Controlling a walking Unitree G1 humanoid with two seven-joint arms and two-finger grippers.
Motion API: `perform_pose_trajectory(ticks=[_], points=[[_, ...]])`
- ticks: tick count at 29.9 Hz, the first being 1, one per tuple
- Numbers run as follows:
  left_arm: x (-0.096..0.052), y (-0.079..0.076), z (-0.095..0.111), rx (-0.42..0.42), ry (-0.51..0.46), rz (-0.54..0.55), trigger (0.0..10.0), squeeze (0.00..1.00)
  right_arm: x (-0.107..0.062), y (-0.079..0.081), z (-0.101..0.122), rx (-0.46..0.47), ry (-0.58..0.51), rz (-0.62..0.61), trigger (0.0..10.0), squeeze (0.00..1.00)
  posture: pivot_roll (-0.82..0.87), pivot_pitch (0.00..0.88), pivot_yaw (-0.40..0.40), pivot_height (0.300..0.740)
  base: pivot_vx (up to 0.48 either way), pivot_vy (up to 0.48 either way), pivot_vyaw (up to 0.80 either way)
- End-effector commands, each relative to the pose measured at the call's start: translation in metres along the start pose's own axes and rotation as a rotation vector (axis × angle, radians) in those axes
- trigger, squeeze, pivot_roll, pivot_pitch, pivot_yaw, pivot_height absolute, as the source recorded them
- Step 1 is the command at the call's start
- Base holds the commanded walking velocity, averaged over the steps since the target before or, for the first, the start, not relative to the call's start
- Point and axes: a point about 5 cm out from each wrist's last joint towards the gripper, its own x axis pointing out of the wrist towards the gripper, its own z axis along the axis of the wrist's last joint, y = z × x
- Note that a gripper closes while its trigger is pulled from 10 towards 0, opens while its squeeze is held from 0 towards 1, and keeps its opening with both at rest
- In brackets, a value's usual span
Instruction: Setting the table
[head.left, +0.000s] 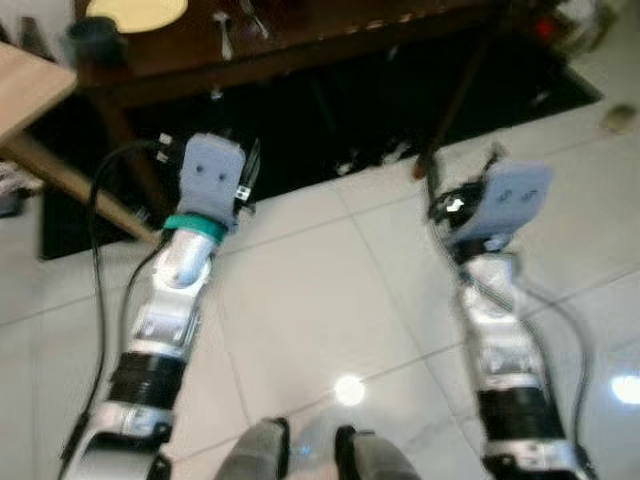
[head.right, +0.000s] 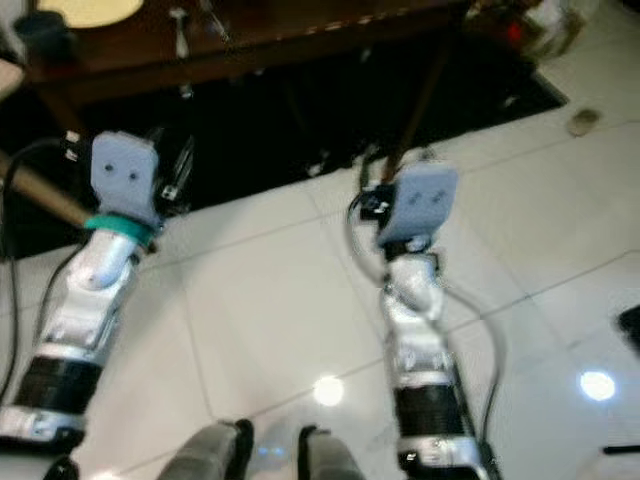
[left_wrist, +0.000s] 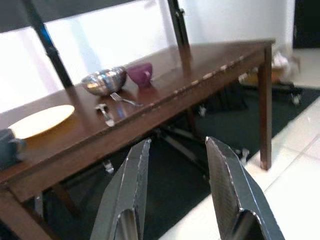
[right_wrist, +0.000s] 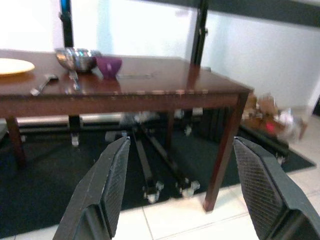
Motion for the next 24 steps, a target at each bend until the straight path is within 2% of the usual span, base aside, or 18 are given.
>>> perform_pose_trajectory(ticks=[1, 11, 24], points=[[-0.0015, -0.0043, -0.002, -0.012, 0.011, -0.013, 10.0, 0.0, -0.0044, -0.0062, -0.0048, -0.005, 0.026, -0.021, 10.0, 0.0, -0.02, 0.166, 0.107, 0.74, 0.48, 0.0, -0.8], [-0.0017, -0.0047, -0.0022, -0.014, 0.017, -0.012, 10.0, 0.0, -0.005, -0.0077, -0.0061, -0.008, 0.04, -0.028, 10.0, 0.0, -0.02, 0.167, 0.105, 0.74, 0.48, 0.0, -0.78], [-0.0015, -0.0039, -0.0025, -0.016, 0.023, -0.007, 10.0, 0.0, -0.0051, -0.0117, -0.0069, -0.013, 0.05, -0.058, 10.0, 0.0, -0.02, 0.168, 0.106, 0.74, 0.48, 0.0, 0.0]])
